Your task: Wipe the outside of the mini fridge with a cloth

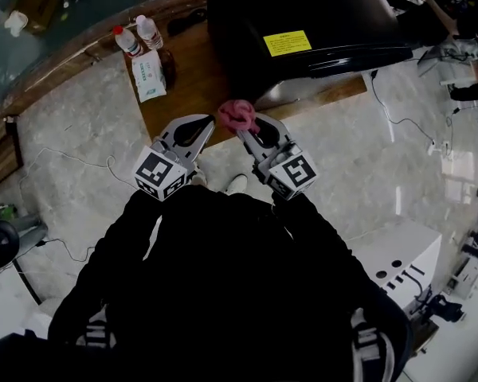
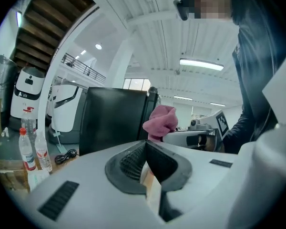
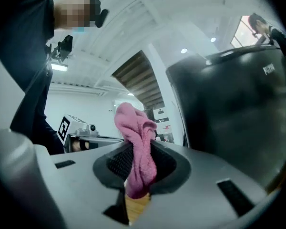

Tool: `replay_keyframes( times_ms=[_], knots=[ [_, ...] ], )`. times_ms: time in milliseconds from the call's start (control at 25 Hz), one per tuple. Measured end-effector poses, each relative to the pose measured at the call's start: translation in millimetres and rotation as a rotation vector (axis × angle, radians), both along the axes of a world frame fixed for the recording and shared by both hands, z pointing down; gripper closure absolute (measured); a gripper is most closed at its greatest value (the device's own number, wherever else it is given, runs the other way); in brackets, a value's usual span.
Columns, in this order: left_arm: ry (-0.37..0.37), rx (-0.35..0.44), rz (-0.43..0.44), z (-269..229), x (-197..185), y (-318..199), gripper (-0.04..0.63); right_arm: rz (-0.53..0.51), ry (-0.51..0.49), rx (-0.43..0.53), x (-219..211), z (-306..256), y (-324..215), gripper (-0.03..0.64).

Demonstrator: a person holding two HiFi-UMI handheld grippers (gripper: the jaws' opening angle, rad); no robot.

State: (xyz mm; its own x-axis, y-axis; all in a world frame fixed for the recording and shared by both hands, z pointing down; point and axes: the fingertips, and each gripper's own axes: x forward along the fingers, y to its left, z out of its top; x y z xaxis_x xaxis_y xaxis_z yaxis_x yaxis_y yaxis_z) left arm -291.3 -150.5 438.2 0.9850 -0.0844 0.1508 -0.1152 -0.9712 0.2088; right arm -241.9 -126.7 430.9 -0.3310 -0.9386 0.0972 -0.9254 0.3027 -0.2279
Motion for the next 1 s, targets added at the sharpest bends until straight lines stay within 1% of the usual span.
replay_keyframes(
  times_ms=[80,160,360,560,640,760,880,1000],
  knots=[
    [0.022,0.013,-0.022,-16,-3,17,0.589,-0.068,0.048,0.039,-11,-21,13,0.535],
    [0.034,0.032,-0.047,-26,-5,32,0.589,-0.104,0.089,0.066,-16,-35,24,0.535],
    [0.06,0.038,-0.096,-36,-11,69,0.589,-0.132,0.076,0.098,-15,-51,54,0.538],
    [0.039,0.099,-0.097,-42,-11,110,0.589,-0.155,0.117,0.096,-17,-54,88,0.538],
    [0.046,0.084,-0.1,-44,-11,116,0.589,-0.167,0.125,0.088,-19,-52,94,0.538],
    [0.065,0.05,-0.119,-44,-14,118,0.589,-0.175,0.109,0.088,-19,-48,100,0.538],
    [0.054,0.07,-0.12,-44,-15,124,0.589,-0.164,0.086,0.096,-16,-48,107,0.538],
    [0.055,0.086,-0.114,-49,-15,129,0.589,-0.152,0.084,0.108,-14,-53,113,0.538]
  ],
)
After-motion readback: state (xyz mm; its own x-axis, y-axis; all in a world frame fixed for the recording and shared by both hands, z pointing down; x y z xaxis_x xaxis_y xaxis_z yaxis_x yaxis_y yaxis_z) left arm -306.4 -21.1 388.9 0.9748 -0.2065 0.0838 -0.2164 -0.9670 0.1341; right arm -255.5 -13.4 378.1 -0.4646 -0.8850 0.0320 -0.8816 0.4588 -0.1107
